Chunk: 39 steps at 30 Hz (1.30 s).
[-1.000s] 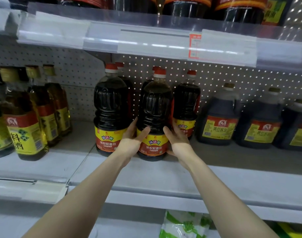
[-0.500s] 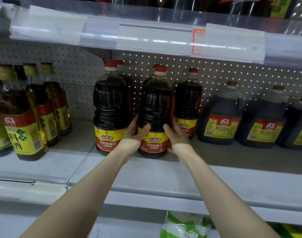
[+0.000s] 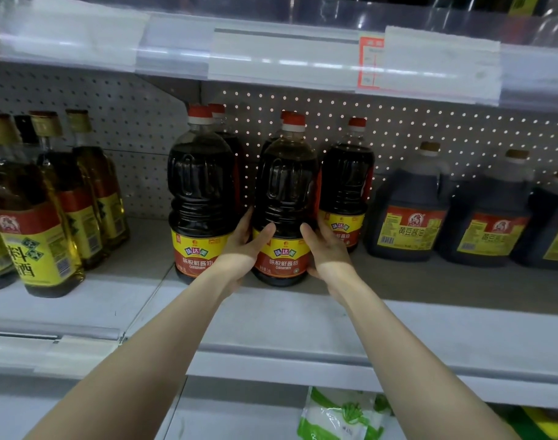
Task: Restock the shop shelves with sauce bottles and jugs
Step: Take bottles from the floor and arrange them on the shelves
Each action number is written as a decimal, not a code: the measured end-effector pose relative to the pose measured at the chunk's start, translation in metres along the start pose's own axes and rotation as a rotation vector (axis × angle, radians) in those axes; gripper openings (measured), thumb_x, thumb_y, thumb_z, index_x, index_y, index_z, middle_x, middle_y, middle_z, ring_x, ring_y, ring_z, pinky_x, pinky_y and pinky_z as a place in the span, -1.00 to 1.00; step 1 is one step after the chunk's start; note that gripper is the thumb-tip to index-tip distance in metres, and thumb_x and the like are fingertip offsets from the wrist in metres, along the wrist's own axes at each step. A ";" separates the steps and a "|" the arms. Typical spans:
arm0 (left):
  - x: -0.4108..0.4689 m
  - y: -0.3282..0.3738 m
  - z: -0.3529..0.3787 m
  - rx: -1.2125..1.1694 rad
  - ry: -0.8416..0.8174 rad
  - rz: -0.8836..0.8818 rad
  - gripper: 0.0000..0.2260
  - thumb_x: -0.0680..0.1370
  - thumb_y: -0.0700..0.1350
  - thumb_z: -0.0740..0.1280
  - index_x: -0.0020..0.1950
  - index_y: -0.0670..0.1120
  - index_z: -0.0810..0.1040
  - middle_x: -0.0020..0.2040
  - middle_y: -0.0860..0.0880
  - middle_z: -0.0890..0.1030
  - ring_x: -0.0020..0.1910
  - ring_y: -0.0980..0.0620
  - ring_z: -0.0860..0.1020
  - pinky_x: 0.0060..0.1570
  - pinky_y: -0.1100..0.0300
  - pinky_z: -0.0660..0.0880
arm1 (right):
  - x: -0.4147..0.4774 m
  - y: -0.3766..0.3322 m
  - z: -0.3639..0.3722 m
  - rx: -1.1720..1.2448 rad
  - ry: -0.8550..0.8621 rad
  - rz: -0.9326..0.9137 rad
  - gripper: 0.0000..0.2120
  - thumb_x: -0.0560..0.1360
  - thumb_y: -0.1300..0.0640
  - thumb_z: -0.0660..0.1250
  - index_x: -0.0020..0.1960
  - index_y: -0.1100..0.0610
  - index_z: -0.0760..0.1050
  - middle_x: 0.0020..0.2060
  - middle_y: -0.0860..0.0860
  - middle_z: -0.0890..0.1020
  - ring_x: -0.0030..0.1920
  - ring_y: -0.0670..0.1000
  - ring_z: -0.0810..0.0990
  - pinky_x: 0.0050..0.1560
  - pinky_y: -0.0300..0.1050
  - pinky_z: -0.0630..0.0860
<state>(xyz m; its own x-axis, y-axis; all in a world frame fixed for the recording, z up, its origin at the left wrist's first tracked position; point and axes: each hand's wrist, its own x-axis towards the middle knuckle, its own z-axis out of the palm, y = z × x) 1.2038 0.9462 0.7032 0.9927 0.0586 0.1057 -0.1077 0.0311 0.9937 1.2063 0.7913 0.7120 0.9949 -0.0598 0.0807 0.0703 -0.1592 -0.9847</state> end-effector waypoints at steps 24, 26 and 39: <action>-0.007 0.010 -0.002 -0.005 -0.025 -0.014 -0.41 0.55 0.06 0.31 0.53 0.19 0.13 0.49 0.00 0.32 0.41 -0.07 0.35 0.30 -0.04 0.37 | 0.001 0.007 0.004 -0.006 0.074 0.001 -0.42 0.48 -0.24 0.30 0.46 -0.17 0.28 0.39 -0.02 0.44 0.36 0.08 0.42 0.30 0.18 0.44; -0.007 0.010 -0.001 0.000 -0.013 -0.009 -0.41 0.55 0.06 0.31 0.53 0.19 0.13 0.49 0.00 0.32 0.41 -0.06 0.35 0.30 -0.04 0.37 | 0.001 0.007 0.004 0.002 0.069 0.003 -0.41 0.47 -0.25 0.31 0.45 -0.17 0.29 0.38 -0.02 0.44 0.35 0.07 0.43 0.30 0.18 0.45; -0.012 0.011 0.001 0.045 0.003 -0.008 -0.41 0.56 0.09 0.28 0.53 0.20 0.10 0.50 0.02 0.29 0.43 -0.06 0.32 0.36 -0.07 0.34 | -0.002 0.006 0.003 -0.004 0.062 -0.015 -0.44 0.49 -0.23 0.29 0.46 -0.14 0.30 0.37 -0.05 0.45 0.34 0.06 0.44 0.29 0.16 0.46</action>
<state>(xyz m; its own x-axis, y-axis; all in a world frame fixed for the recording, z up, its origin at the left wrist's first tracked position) 1.1910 0.9449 0.7128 0.9933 0.0613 0.0978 -0.0971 -0.0136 0.9952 1.2050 0.7935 0.7056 0.9874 -0.1185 0.1051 0.0849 -0.1640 -0.9828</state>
